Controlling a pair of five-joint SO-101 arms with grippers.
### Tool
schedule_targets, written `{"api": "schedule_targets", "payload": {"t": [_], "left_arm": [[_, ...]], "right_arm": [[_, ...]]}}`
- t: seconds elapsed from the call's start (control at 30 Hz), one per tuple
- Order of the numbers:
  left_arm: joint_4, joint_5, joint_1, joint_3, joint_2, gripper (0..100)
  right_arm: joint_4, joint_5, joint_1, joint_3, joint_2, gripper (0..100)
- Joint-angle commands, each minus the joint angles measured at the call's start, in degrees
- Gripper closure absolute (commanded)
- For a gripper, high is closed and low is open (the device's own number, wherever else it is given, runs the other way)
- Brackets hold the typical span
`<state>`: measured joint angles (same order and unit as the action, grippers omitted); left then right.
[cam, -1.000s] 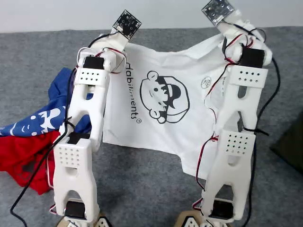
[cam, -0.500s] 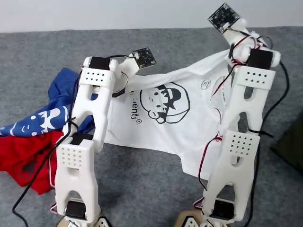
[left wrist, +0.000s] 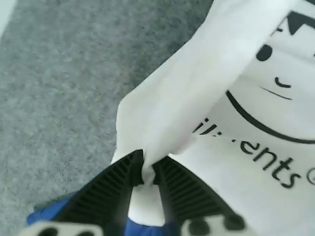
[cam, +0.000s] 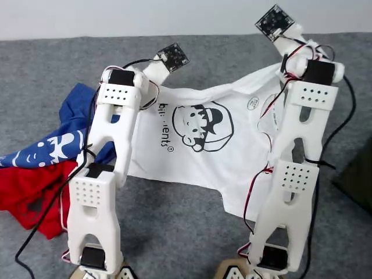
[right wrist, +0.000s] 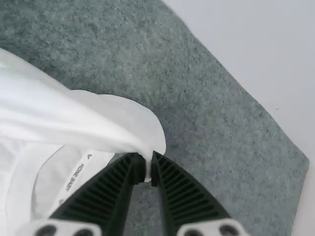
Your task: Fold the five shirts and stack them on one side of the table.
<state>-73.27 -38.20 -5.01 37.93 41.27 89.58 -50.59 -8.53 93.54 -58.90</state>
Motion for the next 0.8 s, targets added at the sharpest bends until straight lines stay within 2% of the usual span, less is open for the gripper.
{"api": "schedule_targets", "payload": {"t": [0.0, 0.13, 0.27, 0.43, 0.6, 0.77], "left_arm": [[-5.98, 0.88, 0.00, 6.11, -3.25, 95], [-17.76, -3.69, -0.09, 11.91, -3.16, 100], [-27.43, -9.32, 0.00, 16.04, -2.73, 100], [-27.16, -10.29, 0.62, 14.20, -3.25, 100], [-27.16, -10.29, 0.18, 12.35, -3.25, 100], [-27.08, -8.53, 0.70, 18.24, -4.13, 100]], "right_arm": [[4.35, -0.53, 0.31, 2.99, 4.18, 98.7], [12.18, -0.53, 0.31, 2.99, 7.08, 98.7], [13.32, -0.44, -0.57, 2.99, 10.24, 98.7], [13.41, -0.53, -1.27, 2.64, 12.70, 98.7], [13.41, -0.53, -3.47, -4.13, 17.10, 98.7], [13.14, -0.35, -5.05, -5.54, 25.27, 98.7]]}}
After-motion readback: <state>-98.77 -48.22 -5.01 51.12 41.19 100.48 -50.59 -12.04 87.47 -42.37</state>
